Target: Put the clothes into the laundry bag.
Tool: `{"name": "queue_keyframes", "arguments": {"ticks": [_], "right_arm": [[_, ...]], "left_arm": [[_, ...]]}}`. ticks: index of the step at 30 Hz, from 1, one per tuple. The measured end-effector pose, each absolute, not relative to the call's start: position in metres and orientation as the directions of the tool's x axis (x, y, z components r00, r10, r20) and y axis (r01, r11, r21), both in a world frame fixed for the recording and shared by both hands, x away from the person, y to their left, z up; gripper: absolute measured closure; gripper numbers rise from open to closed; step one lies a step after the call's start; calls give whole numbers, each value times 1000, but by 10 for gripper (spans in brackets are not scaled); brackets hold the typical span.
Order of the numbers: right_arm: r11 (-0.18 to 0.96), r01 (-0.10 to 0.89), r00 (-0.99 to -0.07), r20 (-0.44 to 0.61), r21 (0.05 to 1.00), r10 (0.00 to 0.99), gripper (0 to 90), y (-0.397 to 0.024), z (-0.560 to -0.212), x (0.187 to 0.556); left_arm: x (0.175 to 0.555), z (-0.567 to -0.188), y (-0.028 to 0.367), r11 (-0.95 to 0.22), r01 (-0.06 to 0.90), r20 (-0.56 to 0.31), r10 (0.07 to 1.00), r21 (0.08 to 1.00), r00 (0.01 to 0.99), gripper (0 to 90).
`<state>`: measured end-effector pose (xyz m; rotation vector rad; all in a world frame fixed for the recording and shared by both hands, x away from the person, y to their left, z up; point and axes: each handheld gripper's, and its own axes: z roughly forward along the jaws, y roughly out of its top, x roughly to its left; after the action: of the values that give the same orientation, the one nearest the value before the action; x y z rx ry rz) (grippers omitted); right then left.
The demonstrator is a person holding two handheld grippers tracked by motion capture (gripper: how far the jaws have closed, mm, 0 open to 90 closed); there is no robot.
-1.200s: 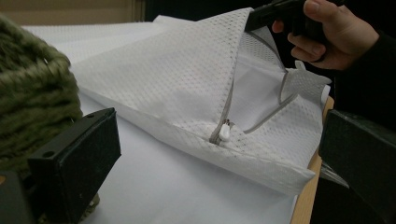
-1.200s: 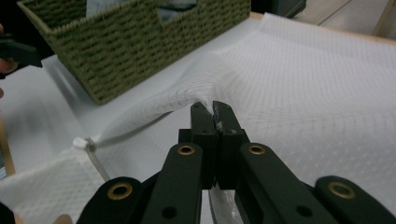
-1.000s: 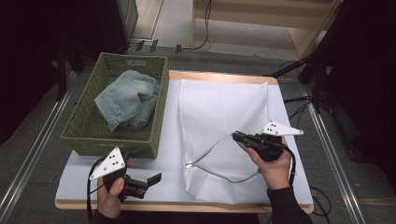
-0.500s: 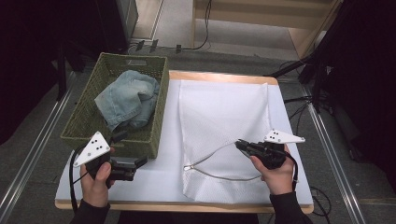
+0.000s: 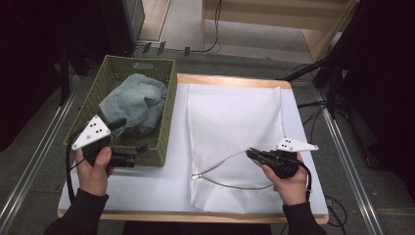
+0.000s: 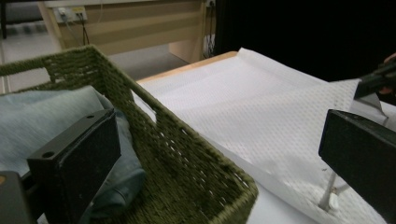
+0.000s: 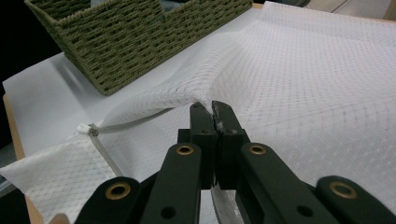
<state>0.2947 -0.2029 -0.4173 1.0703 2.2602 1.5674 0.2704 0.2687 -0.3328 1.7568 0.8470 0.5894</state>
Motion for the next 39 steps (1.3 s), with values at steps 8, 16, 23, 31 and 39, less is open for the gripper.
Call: {"name": "queue_keyframes", "arguments": {"ticks": [8, 16, 23, 31, 39], "right_arm": [[186, 456, -720, 238, 871, 651, 897, -203, -420, 296], [206, 456, -724, 226, 866, 652, 897, -199, -421, 295], [211, 457, -723, 223, 864, 654, 897, -199, -423, 295], [217, 454, -725, 216, 864, 654, 894, -200, -424, 295], [213, 459, -721, 221, 862, 657, 891, -203, -425, 295]], "left_arm": [[304, -316, 282, -214, 253, 23, 803, 943, 595, 0], [358, -326, 300, -176, 388, -77, 828, 905, 555, 0], [403, -337, 311, -172, 530, -161, 837, 830, 524, 0], [438, -362, 316, -109, 621, -253, 848, 776, 465, 0], [455, -392, 308, -182, 712, -234, 865, 678, 444, 0]]}}
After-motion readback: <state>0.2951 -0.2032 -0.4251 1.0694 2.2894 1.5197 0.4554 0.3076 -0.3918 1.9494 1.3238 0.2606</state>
